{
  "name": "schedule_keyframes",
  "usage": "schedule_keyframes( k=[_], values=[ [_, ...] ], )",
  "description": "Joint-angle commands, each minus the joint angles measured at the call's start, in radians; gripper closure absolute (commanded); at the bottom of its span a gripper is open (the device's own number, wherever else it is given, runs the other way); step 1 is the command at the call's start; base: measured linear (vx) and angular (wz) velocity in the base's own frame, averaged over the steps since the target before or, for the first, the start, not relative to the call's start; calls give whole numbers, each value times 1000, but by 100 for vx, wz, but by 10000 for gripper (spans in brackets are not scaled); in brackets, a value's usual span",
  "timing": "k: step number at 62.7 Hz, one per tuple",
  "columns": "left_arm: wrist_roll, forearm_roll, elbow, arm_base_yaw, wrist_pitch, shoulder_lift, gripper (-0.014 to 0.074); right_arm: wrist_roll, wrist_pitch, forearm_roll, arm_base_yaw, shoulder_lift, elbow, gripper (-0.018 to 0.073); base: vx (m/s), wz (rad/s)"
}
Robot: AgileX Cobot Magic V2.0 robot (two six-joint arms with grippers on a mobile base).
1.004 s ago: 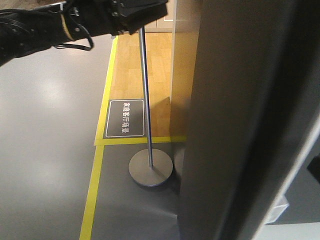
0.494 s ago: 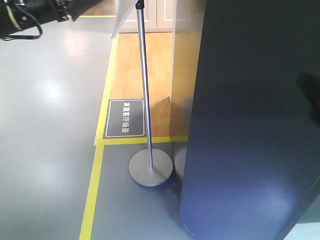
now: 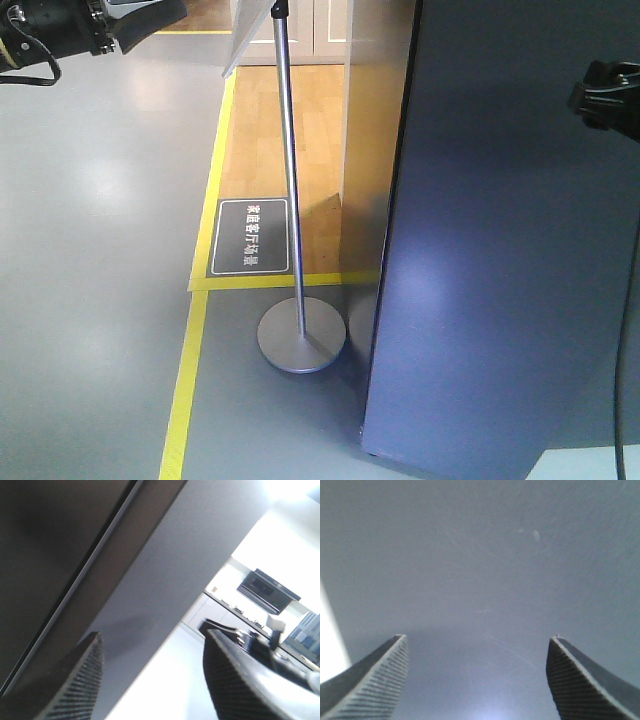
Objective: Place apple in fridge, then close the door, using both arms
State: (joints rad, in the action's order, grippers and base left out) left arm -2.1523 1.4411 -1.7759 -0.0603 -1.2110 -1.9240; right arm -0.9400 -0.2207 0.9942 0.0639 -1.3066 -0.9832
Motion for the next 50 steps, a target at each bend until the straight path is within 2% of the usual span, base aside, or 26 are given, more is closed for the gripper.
schedule_keyframes(
  k=[1,17,43,50],
  values=[
    [-1,-72,-31,-1,-14,57,169,-8,-78,-11,-4,-30,-77,16,0,0],
    [-1,-72,-31,-1,-13,57,169,-5,-140,-9,-6,-154,-180,17,0,0],
    [-1,-72,-31,-1,-16,57,169,-5,-140,-3,-6,-272,-314,18,0,0],
    [-1,-72,-31,-1,-14,57,169,-5,-110,15,-28,-302,-351,19,0,0]
  ],
)
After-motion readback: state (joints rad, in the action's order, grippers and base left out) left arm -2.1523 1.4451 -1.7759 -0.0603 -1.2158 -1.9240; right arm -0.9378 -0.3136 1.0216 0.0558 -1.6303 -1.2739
